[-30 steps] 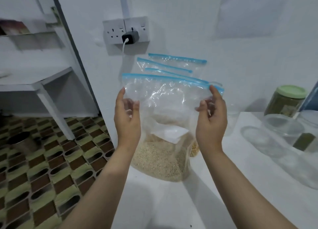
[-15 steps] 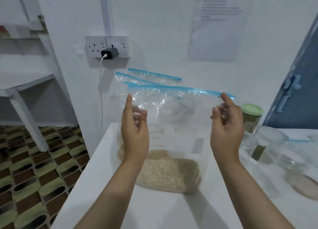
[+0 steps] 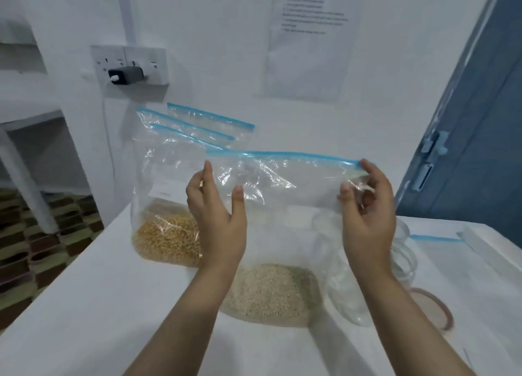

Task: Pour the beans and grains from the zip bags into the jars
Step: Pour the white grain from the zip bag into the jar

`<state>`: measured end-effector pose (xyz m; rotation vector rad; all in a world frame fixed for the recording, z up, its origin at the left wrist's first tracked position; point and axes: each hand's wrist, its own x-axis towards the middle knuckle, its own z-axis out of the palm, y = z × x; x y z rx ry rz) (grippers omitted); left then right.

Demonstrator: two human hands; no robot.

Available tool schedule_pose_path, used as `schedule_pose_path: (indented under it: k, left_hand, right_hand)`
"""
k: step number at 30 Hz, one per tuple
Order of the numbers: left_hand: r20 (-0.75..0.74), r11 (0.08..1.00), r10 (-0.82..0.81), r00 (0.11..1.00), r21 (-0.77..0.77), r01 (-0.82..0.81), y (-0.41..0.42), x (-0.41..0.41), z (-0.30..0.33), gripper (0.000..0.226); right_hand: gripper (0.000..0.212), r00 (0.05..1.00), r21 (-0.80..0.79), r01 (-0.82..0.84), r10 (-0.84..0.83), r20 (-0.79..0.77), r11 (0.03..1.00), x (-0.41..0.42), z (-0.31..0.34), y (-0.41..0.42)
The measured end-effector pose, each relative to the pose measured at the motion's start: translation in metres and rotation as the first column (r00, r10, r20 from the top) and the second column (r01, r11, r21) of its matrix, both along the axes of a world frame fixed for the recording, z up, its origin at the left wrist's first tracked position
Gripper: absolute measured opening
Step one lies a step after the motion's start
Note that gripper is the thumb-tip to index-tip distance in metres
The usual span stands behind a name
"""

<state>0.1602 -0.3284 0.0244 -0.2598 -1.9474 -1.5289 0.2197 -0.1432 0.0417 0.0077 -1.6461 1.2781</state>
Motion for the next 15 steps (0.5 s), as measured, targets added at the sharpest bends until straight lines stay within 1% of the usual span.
schedule_pose_path:
  k: [2,3,5,8,10,12,15]
  left_hand:
    - [-0.01,0.964,0.166,0.986,-0.208,-0.165,0.014,0.006,-0.002,0.07]
    - [-0.031,0.938,0.209,0.978,-0.275,-0.209,0.023,0.012,-0.002,0.07]
    - [-0.088,0.916,0.193,0.977,-0.341,-0.212,0.042,0.024,-0.002,0.066]
    - [-0.175,0.912,0.072,0.982,-0.388,-0.136,0.068,0.034,0.001,0.056]
    - [-0.206,0.915,0.02,0.978,-0.392,-0.101,0.081,0.038,0.008,0.05]
    - [-0.223,0.915,-0.014,0.975,-0.395,-0.078,0.092,0.041,0.016,0.047]
    - [-0.249,0.92,-0.033,0.968,-0.386,-0.068,0.102,0.043,0.023,0.043]
  right_hand:
    - [0.038,1.0,-0.038,-0.023,0.023,0.003,0.999,0.003,0.0,0.005]
    - [0.037,1.0,-0.045,-0.028,0.028,-0.003,0.999,0.004,0.0,0.006]
    - [0.034,1.0,-0.034,-0.03,0.03,-0.007,0.999,0.005,0.003,0.009]
    - [0.029,0.998,-0.031,-0.063,0.063,-0.007,0.998,0.006,0.007,0.013]
    - [0.029,0.995,-0.042,-0.094,0.093,-0.02,0.995,0.007,0.01,0.015]
    - [0.028,0.991,-0.035,-0.126,0.125,-0.039,0.991,0.009,0.011,0.017]
    - [0.03,0.983,0.039,-0.174,0.176,-0.053,0.984,0.013,0.012,0.02]
